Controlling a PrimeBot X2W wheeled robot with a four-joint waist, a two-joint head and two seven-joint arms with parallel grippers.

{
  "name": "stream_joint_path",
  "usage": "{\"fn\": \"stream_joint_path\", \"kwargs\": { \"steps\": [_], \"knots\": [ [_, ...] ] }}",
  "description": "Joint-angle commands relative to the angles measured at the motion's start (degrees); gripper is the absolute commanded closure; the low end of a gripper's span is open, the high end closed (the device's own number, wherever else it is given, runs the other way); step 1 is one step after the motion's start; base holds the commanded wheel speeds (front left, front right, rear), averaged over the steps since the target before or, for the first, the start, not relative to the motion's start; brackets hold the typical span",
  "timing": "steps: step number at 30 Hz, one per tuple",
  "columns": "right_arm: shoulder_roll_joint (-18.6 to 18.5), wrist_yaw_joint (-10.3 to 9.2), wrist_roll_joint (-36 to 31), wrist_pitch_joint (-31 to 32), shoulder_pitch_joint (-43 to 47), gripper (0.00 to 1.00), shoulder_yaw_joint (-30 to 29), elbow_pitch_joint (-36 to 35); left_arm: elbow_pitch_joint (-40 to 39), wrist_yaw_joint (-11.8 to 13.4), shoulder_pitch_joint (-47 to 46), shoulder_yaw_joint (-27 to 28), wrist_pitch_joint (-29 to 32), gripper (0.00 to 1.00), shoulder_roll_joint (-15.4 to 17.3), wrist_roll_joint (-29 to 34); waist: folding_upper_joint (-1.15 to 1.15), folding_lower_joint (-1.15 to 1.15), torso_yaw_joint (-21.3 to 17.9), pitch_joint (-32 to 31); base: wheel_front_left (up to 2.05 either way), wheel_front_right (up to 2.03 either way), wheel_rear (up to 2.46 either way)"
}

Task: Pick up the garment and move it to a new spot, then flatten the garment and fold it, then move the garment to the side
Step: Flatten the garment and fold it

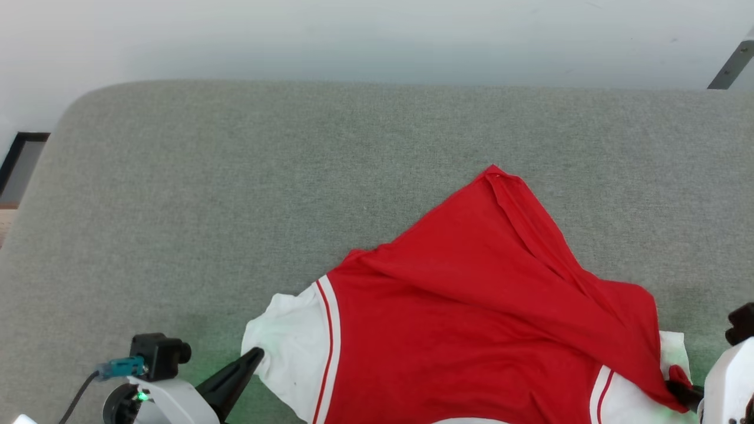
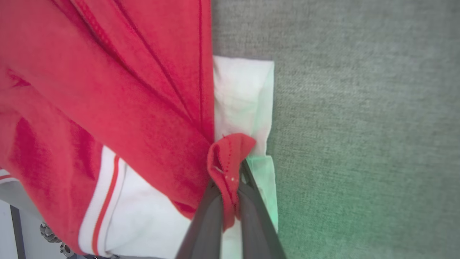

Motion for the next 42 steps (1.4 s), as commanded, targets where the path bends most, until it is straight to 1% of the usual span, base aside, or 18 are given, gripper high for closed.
{"fn": "stream_joint_path", "kwargs": {
  "steps": [1,3,6,7,8,9,10,15,20,23,28,31,34,37,39,42],
  "knots": [
    [1.2,-0.06,-1.0,0.1,2.9,1.00,1.0,1.9,0.1,0.1,0.1,0.0,0.2,1.00,-0.3,-0.1,0.00,0.00,-0.1,-0.1,0.00,0.00,0.00],
    [2.3,-0.06,-1.2,-1.3,3.7,1.00,1.2,3.0,0.3,0.0,0.2,0.0,0.1,1.00,-0.4,-0.2,0.00,0.00,-0.2,-0.1,0.00,0.00,0.00],
    [2.7,-0.07,-2.3,-2.7,3.9,1.00,2.5,5.4,0.6,-0.2,0.0,0.0,0.2,1.00,-0.5,-0.4,0.00,0.00,-0.3,-0.2,0.00,0.00,0.00],
    [3.0,-0.08,-2.3,-3.4,3.5,0.95,2.5,6.1,0.7,-0.2,0.0,0.0,0.2,1.00,-0.6,-0.3,0.00,0.00,-0.3,-0.2,0.00,0.00,0.00],
    [2.7,-0.08,-2.9,-3.9,3.2,0.85,3.0,6.7,0.8,-0.3,0.0,0.0,0.2,1.00,-0.7,-0.4,0.00,0.00,-0.4,-0.2,0.00,0.00,0.00],
    [2.5,-0.11,-3.4,-4.4,3.0,0.65,3.4,7.3,0.9,-0.4,-0.1,0.0,0.2,1.00,-0.8,-0.4,0.00,0.00,-0.4,-0.2,0.00,0.00,0.00],
    [2.4,-0.13,-3.5,-5.0,2.8,0.00,3.6,7.8,0.9,-0.3,-0.1,0.0,0.2,1.00,-0.9,-0.3,0.00,0.00,-0.4,-0.3,0.00,0.00,0.00],
    [1.5,-0.48,-2.8,-5.1,1.6,0.00,4.4,9.0,1.2,-0.5,0.1,0.1,0.1,1.00,-1.0,-0.3,0.00,0.00,-0.6,-0.4,0.00,0.00,0.00],
    [-0.2,-0.48,-1.2,-3.4,1.4,0.00,3.2,6.1,1.1,-0.6,0.8,0.4,-0.1,1.00,-1.1,-0.4,0.00,0.00,-0.9,-0.6,0.00,0.00,0.00],
    [-1.2,-0.41,-0.3,-2.7,1.1,0.00,1.8,2.5,1.0,-0.6,0.9,0.5,-0.2,1.00,-1.2,-0.2,0.00,0.00,-1.0,-0.6,0.00,0.00,0.00],
    [-2.6,-0.06,1.1,-0.5,0.4,0.00,-0.5,-5.7,0.7,-0.4,1.2,0.8,-0.3,1.00,-1.4,0.1,0.00,0.00,-0.9,-0.5,0.00,0.00,0.00],
    [-2.9,-0.06,1.1,1.0,-0.8,0.00,-2.3,-10.1,0.4,-0.4,1.0,0.8,-0.3,1.00,-1.6,0.5,0.00,0.00,-0.5,-0.3,0.00,0.00,0.00],
    [-2.3,-0.06,0.5,2.7,-2.8,0.00,-2.9,-13.4,0.4,-0.5,0.4,0.6,-0.2,1.00,-2.1,0.9,0.00,0.00,0.5,-0.1,0.00,0.00,0.00],
    [-1.5,-0.06,-0.5,3.3,-6.8,0.00,-2.3,-15.6,0.4,-0.6,-0.4,0.4,0.1,1.00,-2.8,1.4,0.00,0.00,1.7,0.3,0.00,0.00,0.00],
    [-1.7,-0.06,-1.5,2.1,-10.3,0.00,-0.5,-16.1,0.5,-0.8,-0.8,0.1,0.3,1.00,-3.3,1.6,0.00,0.00,2.7,0.7,0.00,0.00,0.00],
    [-2.6,-0.06,-3.1,-1.3,-16.2,0.00,3.3,-13.7,0.6,-1.0,-1.9,-0.1,0.6,1.00,-4.2,2.2,0.00,0.00,4.3,1.6,0.00,0.00,0.00]
  ]
}}
